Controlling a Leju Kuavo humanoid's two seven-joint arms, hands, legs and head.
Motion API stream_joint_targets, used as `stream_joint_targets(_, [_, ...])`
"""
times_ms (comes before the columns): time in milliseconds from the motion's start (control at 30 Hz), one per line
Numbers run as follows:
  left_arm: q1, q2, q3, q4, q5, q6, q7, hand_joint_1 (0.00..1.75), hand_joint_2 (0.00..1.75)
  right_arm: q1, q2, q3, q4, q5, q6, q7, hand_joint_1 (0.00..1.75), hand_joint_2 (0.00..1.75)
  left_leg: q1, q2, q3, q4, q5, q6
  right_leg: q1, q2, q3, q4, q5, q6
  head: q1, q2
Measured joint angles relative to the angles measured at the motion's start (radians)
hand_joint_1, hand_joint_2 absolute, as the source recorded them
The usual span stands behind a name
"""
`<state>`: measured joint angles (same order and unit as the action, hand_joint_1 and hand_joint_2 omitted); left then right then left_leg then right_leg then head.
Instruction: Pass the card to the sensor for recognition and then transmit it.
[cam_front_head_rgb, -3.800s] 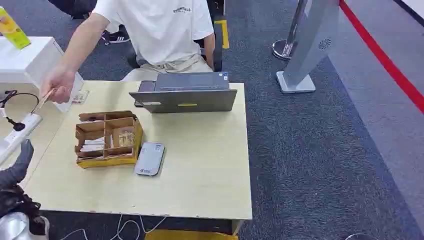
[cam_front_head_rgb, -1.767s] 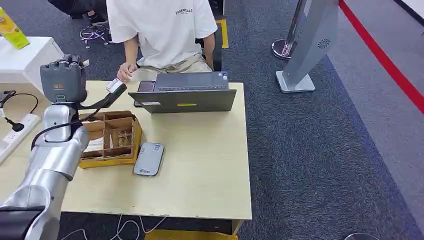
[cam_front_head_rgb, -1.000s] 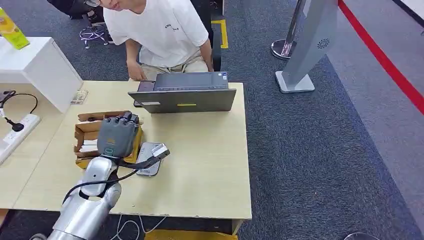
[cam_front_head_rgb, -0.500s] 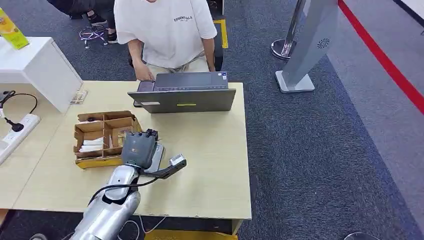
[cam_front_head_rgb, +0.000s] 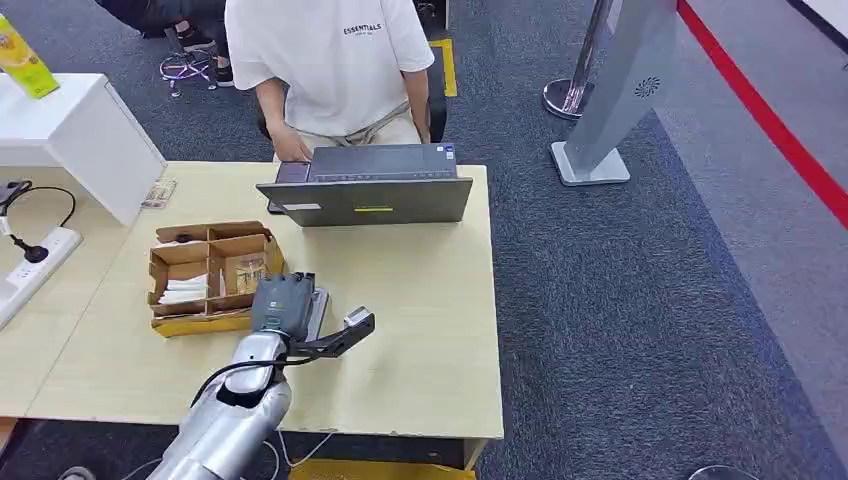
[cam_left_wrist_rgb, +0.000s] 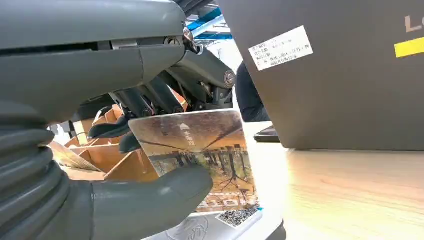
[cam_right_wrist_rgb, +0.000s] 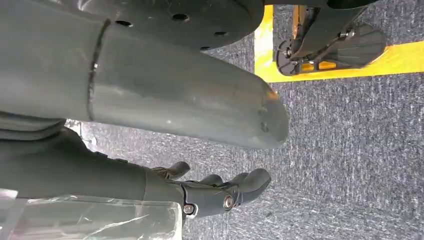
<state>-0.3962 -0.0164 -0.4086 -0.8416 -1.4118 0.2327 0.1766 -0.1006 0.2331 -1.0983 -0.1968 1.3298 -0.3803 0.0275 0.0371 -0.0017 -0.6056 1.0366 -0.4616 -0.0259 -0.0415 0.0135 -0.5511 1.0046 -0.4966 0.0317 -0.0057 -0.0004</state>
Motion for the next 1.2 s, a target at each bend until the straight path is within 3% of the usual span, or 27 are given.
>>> stream_joint_targets(267, [-0.002,0.000,0.000,0.003,0.012,0.027,-0.007,1.75,1.75,0.000,0.000,0.000,0.000,0.001,0.000,0.000,0.00,0.00,0.000,0.000,0.000,0.000,0.000,0.000,0.000,0.000,0.000,0.000,0.000,0.000,0.000,0.000])
stream_joint_targets(400, [-0.003,0.011,0.001,-0.035,0.020,0.139,-0.038,1.75,1.75,0.001,0.000,0.001,0.000,0.008,0.000,0.001,0.00,0.00,0.000,0.000,0.000,0.000,0.001,0.000,0.000,0.000,0.000,0.000,0.000,0.000,0.000,0.000])
stream_joint_targets(500, [-0.030,0.045,0.011,-0.131,0.007,0.252,-0.052,1.75,1.75,0.002,0.000,0.005,0.000,0.019,0.000,0.006,0.00,0.00,0.000,0.000,0.000,0.000,0.001,0.000,0.000,0.000,0.000,0.001,0.000,0.000,0.000,0.000])
stream_joint_targets(567, [-0.063,0.074,0.030,-0.199,-0.008,0.290,-0.058,1.75,1.75,0.003,0.000,0.013,0.000,0.024,0.000,0.009,0.00,0.00,0.001,0.000,0.000,0.000,0.001,0.000,0.000,0.000,0.000,0.001,0.000,0.000,0.000,0.000])
stream_joint_targets(800, [-0.144,0.147,0.092,-0.314,-0.036,0.317,-0.076,1.75,1.75,0.003,0.000,0.027,0.000,0.033,0.000,0.012,0.00,0.00,0.001,-0.001,-0.001,0.000,0.002,0.000,0.001,-0.001,-0.001,0.002,0.000,0.000,0.000,0.000])
stream_joint_targets(967, [-0.282,0.200,0.142,-0.291,-0.059,0.295,-0.089,1.75,1.75,0.004,0.000,0.041,0.000,0.043,0.001,0.018,0.00,0.00,0.001,-0.001,-0.001,0.000,0.003,-0.001,0.001,-0.001,-0.001,0.002,0.001,0.000,0.001,0.000])
stream_joint_targets(1100, [-0.423,0.215,0.164,-0.157,-0.064,0.271,-0.090,1.75,1.75,0.002,0.000,0.051,0.000,0.050,0.004,0.020,0.00,0.00,0.001,-0.003,-0.001,0.000,0.004,-0.001,0.001,-0.003,-0.001,0.002,0.002,-0.001,0.000,0.000])
stream_joint_targets(1200, [-0.473,0.212,0.169,-0.083,-0.064,0.277,-0.094,1.75,1.75,0.002,0.000,0.051,0.000,0.050,0.004,0.014,0.00,0.00,0.001,-0.002,-0.001,0.000,0.004,-0.001,0.000,-0.002,-0.001,0.002,0.002,-0.001,0.000,0.000])
